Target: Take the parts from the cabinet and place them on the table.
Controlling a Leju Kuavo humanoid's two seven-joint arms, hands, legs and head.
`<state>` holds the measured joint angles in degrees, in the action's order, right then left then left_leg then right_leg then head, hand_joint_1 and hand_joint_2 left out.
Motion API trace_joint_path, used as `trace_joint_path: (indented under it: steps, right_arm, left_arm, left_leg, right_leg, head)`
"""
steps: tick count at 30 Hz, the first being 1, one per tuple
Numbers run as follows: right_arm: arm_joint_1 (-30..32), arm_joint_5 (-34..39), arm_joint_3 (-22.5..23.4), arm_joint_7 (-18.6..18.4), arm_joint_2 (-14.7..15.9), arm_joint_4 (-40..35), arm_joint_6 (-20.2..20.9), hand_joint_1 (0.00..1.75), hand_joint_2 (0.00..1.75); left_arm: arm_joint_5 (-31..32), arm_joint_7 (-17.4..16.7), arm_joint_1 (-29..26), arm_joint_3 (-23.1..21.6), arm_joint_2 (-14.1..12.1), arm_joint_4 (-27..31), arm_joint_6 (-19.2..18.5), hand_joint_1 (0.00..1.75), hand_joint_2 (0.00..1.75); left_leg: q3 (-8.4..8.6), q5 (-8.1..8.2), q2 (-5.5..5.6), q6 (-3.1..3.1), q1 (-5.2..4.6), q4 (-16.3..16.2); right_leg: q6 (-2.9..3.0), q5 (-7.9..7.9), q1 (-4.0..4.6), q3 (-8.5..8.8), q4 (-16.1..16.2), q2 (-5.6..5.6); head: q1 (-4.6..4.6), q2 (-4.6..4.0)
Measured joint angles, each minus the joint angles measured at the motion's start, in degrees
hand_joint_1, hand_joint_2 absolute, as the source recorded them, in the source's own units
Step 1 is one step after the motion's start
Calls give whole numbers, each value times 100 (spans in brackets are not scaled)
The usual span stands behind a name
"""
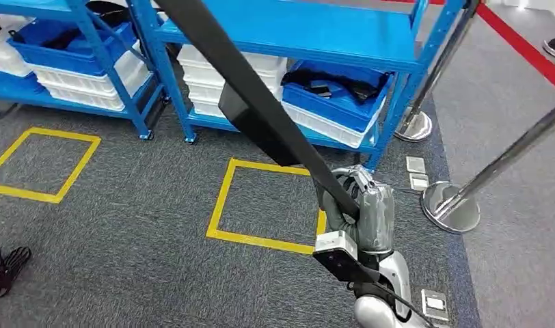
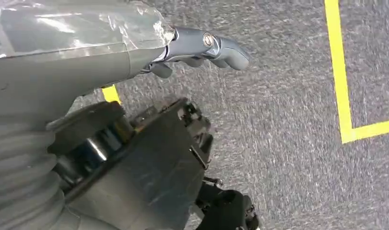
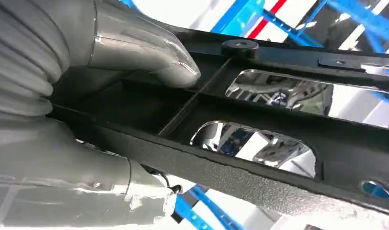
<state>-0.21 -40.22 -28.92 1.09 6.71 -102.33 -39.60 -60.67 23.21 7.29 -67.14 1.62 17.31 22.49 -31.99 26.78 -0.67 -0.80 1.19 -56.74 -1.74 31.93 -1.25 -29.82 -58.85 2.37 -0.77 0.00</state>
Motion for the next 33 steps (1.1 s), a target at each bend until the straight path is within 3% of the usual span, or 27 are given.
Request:
trace_joint_path:
  steps: [2,3,4,5,6,7,8,9,10,13,14,15,16,18,19,20,21,22,23,24,25,26,28,29,30,31,33]
  right_arm:
    - [7,2,0,-2,-2,0,-2,175,175]
    - [12,7,0,-13,0,2,-2,175,175]
    - [18,7,0,-24,0,9,-2,175,175]
    - [21,7,0,-24,0,13,-2,175,175]
    - [20,7,0,-24,0,17,-2,175,175]
    - [18,7,0,-24,0,17,0,175,175]
    - [13,7,0,-24,0,15,0,175,175]
    - [6,9,-2,-24,0,17,-2,175,175]
    - [15,9,0,-24,0,17,-2,175,175]
    - [-13,11,-4,-26,0,17,-2,175,175]
    - [-17,13,-2,-30,-4,17,-2,175,175]
    - [-19,13,-4,-33,-7,17,0,175,175]
    - [-23,18,-4,-33,-13,17,-7,175,175]
    - [-14,28,-4,-42,-13,17,-9,175,175]
    - [-14,28,-4,-42,-13,22,-9,175,175]
    - [-14,31,-4,-42,-13,26,-9,175,175]
    - [-16,35,-4,-39,-13,31,-9,175,175]
    - [-17,42,-4,-35,-13,31,-9,175,175]
    - [-18,44,-4,-26,-13,31,-9,175,175]
    - [-19,46,-4,-22,-13,31,-9,175,175]
    - [-21,48,-4,-22,-13,31,-9,175,175]
    - [-23,46,-4,-17,-13,31,-9,175,175]
    - [-27,48,-4,-15,-15,31,-9,175,175]
    - [-39,48,-4,-13,-15,31,-9,175,175]
    - [-45,44,-7,-11,-15,31,-9,175,175]
    - [-46,44,-4,0,-15,31,-9,175,175]
    - [-29,44,-7,4,-15,31,-11,175,175]
  left_arm:
    - [2,0,13,0,0,0,0,0,175]
    - [2,0,9,0,0,0,0,0,175]
    - [2,-2,0,0,0,-2,0,0,175]
    - [0,-2,-7,0,0,-4,0,0,175]
    - [0,-2,-9,0,0,-9,0,0,175]
    - [0,-2,-5,0,0,-9,0,0,175]
    - [0,0,0,0,0,-9,0,0,175]
    - [0,0,4,0,22,-9,0,0,175]
    - [-2,-2,16,0,17,-13,4,0,175]
    - [0,0,-1,0,17,-13,4,0,175]
    - [-2,-2,-3,0,9,-24,13,0,175]
    - [0,0,-5,0,7,-24,20,0,175]
    - [-2,0,8,0,7,-24,20,0,175]
    - [-2,-2,10,0,4,-26,24,0,175]
    - [-2,0,2,0,4,-26,26,0,175]
    - [-2,-4,-8,0,4,-26,26,0,175]
    - [-4,-4,-15,0,2,-26,33,0,175]
    - [-9,-4,-14,0,-2,-26,42,0,175]
    - [-11,-4,-12,0,-7,-26,46,0,175]
    - [-11,-4,-10,0,-7,-26,48,0,175]
    - [-13,-2,-10,0,-7,-26,52,0,175]
    - [-13,-4,-17,0,-7,-28,59,0,175]
    - [-17,-4,-46,0,-11,-28,61,0,175]
    - [-17,-4,-45,2,-11,-31,61,0,175]
    - [-17,-2,-44,0,-11,-28,70,0,175]
    - [-20,0,-39,0,-13,-28,77,0,175]
    - [-20,0,-33,2,-11,-28,79,0,175]
  left_leg:
    - [-41,-23,95,-35,-16,-1]
    - [-56,-31,155,-47,-36,-3]
    - [-64,-35,216,-54,-56,-6]
    - [-63,-40,288,-60,-71,-6]
    - [-58,-42,364,-59,-85,-6]
    - [-47,-49,446,-60,-105,-6]
    - [-35,-51,515,-57,-110,-5]
    - [-51,-62,540,-39,-95,-5]
    - [-90,-73,624,-17,-94,-29]
    - [-140,-143,805,101,-37,26]
    - [-132,-126,825,116,-77,-3]
    - [-177,-10,557,144,-101,-138]
    - [-355,234,323,192,-81,-494]
    - [-773,639,171,263,-42,-1397]
    - [-915,705,149,288,-25,-1698]
    - [-912,635,134,305,-5,-1703]
    - [-767,455,107,322,14,-1442]
    - [-516,216,53,338,26,-973]
    - [-227,-18,-83,342,26,-430]
    - [-82,-19,-396,314,12,-55]
    - [-98,-48,-378,236,-30,-50]
    - [-125,-33,-283,177,-42,-85]
    - [-157,-30,-187,117,-56,-88]
    - [-140,-55,-133,68,-24,-44]
    - [-135,-74,-75,33,-12,-26]
    - [-139,-82,-36,-5,-12,-19]
    - [-144,-85,89,-26,-17,-17]
  right_leg:
    - [0,494,3,-418,-916,-175]
    - [2,652,4,-632,-1374,-191]
    - [13,675,6,-751,-1612,-199]
    - [42,550,13,-738,-1553,-204]
    - [86,306,33,-588,-1228,-220]
    - [154,7,67,-347,-691,-281]
    - [244,-272,95,-93,-122,-451]
    - [336,-279,101,28,172,-774]
    - [304,-310,98,41,263,-757]
    - [306,-332,146,52,304,-590]
    - [306,-393,31,91,424,-491]
    - [306,-417,50,124,474,-409]
    - [342,-419,45,129,482,-301]
    - [345,-410,55,121,468,-128]
    - [341,-395,53,113,451,-42]
    - [332,-380,49,111,437,32]
    - [318,-362,44,114,420,104]
    - [296,-333,35,121,395,172]
    - [265,-301,24,134,362,232]
    - [217,-262,46,135,330,272]
    - [175,-227,93,122,268,303]
    - [161,-230,93,124,283,339]
    - [116,-221,80,149,299,432]
    - [65,-174,53,155,291,403]
    - [36,-38,29,124,162,86]
    - [41,181,18,-24,-159,-84]
    - [38,620,26,-480,-1137,-193]
  head:
    - [-94,0]
    - [-122,0]
    - [-146,0]
    - [-170,0]
    - [-186,0]
    - [-218,0]
    - [-245,0]
    - [-225,0]
    - [-175,0]
    - [-267,0]
    - [-273,0]
    - [-253,0]
    - [-122,0]
    - [-65,0]
    - [-44,0]
    - [-17,0]
    - [2,0]
    - [9,0]
    - [24,0]
    - [59,0]
    - [95,0]
    - [42,0]
    - [20,0]
    - [22,0]
    - [-9,0]
    - [-39,0]
    - [-125,0]
